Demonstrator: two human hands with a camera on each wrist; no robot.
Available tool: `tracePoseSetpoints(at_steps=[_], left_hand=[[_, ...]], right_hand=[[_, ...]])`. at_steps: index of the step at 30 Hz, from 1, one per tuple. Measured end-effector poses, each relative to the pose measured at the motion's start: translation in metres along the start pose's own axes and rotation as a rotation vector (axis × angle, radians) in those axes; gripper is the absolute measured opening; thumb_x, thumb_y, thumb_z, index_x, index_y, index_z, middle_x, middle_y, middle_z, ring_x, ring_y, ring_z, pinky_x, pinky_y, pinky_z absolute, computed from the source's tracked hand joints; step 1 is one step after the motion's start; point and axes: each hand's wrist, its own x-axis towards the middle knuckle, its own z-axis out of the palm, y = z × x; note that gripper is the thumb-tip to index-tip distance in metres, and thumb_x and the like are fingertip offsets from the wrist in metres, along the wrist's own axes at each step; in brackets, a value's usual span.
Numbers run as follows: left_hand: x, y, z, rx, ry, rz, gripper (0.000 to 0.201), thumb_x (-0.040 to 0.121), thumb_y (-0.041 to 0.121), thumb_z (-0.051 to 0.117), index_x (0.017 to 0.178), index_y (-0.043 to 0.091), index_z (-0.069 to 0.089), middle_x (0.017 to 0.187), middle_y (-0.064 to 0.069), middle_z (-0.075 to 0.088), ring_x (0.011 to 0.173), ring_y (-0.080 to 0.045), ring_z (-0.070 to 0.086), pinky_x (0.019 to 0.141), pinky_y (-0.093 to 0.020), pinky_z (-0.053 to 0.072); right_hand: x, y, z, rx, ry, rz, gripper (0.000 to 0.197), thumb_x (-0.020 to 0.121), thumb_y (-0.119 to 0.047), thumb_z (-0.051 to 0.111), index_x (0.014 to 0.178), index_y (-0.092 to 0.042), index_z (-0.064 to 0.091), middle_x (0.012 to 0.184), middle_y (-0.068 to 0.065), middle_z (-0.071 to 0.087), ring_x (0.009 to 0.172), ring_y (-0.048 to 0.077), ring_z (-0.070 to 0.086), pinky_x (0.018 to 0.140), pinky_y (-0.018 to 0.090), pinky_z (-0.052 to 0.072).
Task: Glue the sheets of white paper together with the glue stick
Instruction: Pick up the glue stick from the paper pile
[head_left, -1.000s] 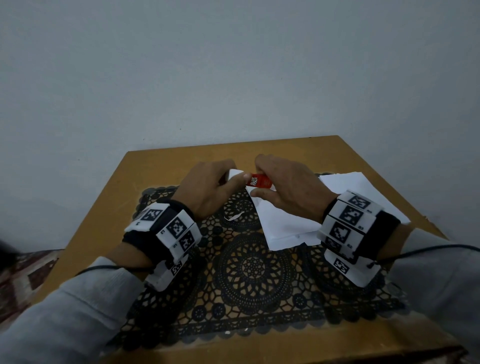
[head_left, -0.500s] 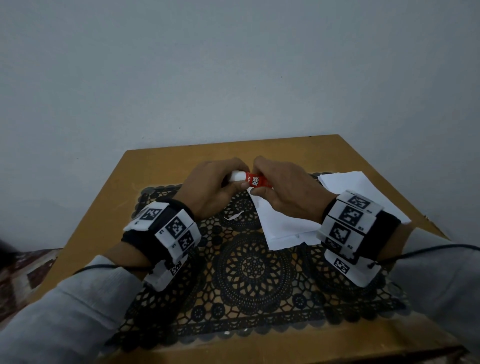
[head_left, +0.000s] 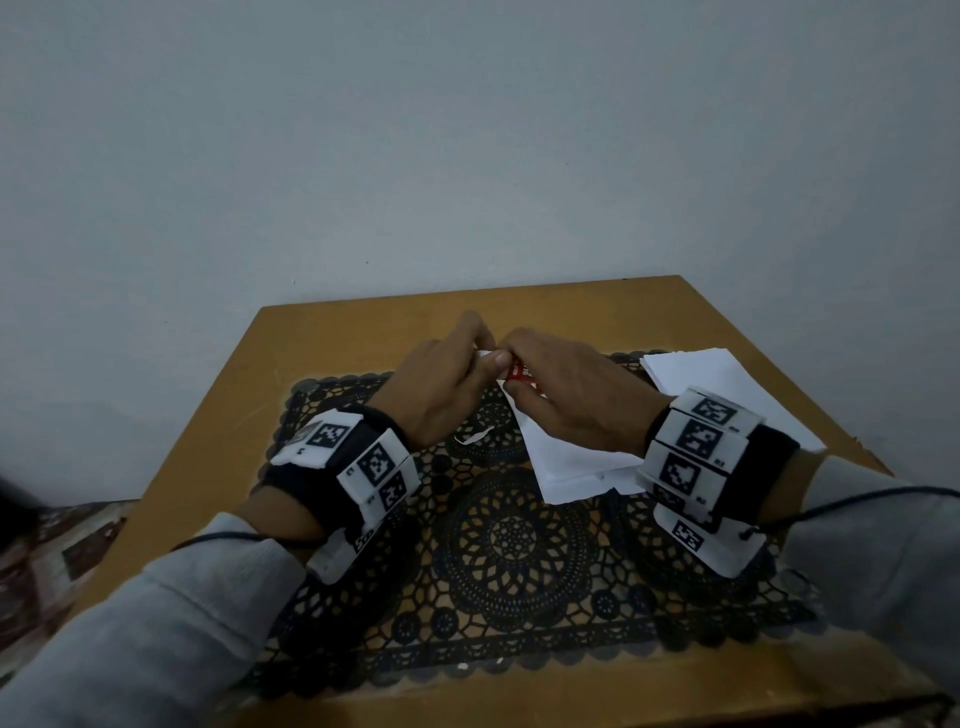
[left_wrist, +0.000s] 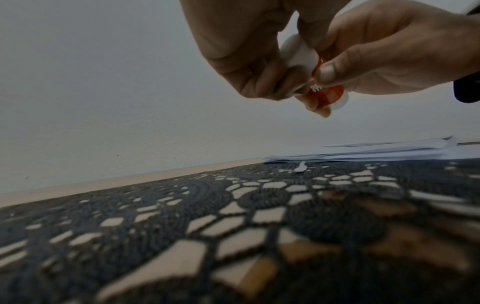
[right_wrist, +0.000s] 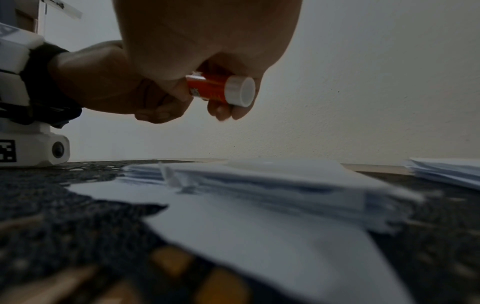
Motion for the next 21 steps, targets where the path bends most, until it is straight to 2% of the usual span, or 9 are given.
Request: tracePoseSetpoints(at_steps=[2,5,8,11,16,19,21], left_hand=[[0.0007,-0.0001,0.0009,-0.002,-0.026,0.004,0.027,0.1,0.036,0.036,0.102,0.01,0.042,0.068,-0.004,0.057,0.06,-0.018,0.051,0.051,-0.023,0.033],[0.001,-0.0006,0.004,-0.004,-0.088,0.025,0.028,0.099,0.038,0.034,0.097,0.011,0.042,0.068,-0.001,0.054,0.057,-0.013,0.047,0.05,-0.021,0.033],[0.0004,-0.0033,0.0015,-0.035,-0.099,0.022,0.024,0.101,0.032,0.035,0.089,0.015,0.046,0.071,-0.003,0.055,0.059,-0.013,0.046,0.053,-0.02,0.032],[-0.0005,-0.0045,-0.0027,-0.065,-0.112,0.03,0.027,0.102,0.027,0.036,0.076,0.024,0.044,0.067,0.002,0.051,0.059,-0.01,0.043,0.055,-0.021,0.033],[-0.0012,-0.0049,-0.0032,-0.086,-0.102,0.026,0.032,0.102,0.03,0.038,0.072,0.026,0.046,0.061,0.007,0.049,0.055,-0.007,0.043,0.056,-0.024,0.034],[-0.0007,-0.0053,-0.0023,-0.091,-0.083,0.03,0.034,0.099,0.039,0.035,0.075,0.021,0.05,0.066,0.001,0.054,0.059,-0.011,0.047,0.058,-0.028,0.036],[-0.0007,-0.0035,-0.0005,-0.088,-0.061,0.036,0.037,0.095,0.042,0.033,0.077,0.018,0.052,0.068,-0.003,0.057,0.06,-0.013,0.049,0.059,-0.028,0.038]], right_hand=[[0.0004,0.0023,0.0005,-0.028,0.006,0.014,0.012,0.097,-0.021,0.046,0.102,-0.01,0.048,0.086,0.002,0.052,0.066,0.02,0.047,0.06,0.033,0.035],[0.0001,0.004,0.0023,-0.117,0.046,-0.006,0.015,0.1,-0.025,0.044,0.097,-0.011,0.046,0.076,-0.004,0.047,0.057,0.018,0.042,0.054,0.031,0.029],[0.0011,0.0018,0.0052,-0.25,0.091,-0.053,0.028,0.099,-0.035,0.037,0.097,-0.011,0.049,0.066,-0.002,0.053,0.048,0.017,0.039,0.047,0.03,0.028],[0.0024,-0.0005,0.0081,-0.261,0.096,-0.073,0.044,0.095,-0.044,0.027,0.099,-0.009,0.053,0.062,0.001,0.057,0.045,0.016,0.036,0.043,0.026,0.019],[0.0014,0.0005,0.01,-0.238,0.159,-0.083,0.044,0.093,-0.045,0.032,0.096,-0.008,0.056,0.056,0.003,0.056,0.043,0.017,0.034,0.045,0.026,0.024],[0.0022,0.0001,0.0086,-0.215,0.187,-0.075,0.042,0.092,-0.046,0.036,0.096,-0.01,0.058,0.053,0.001,0.053,0.041,0.016,0.033,0.041,0.023,0.017],[0.0027,0.001,0.007,-0.221,0.186,-0.062,0.04,0.092,-0.047,0.038,0.099,-0.012,0.057,0.056,0.0,0.055,0.042,0.017,0.039,0.041,0.021,0.019]])
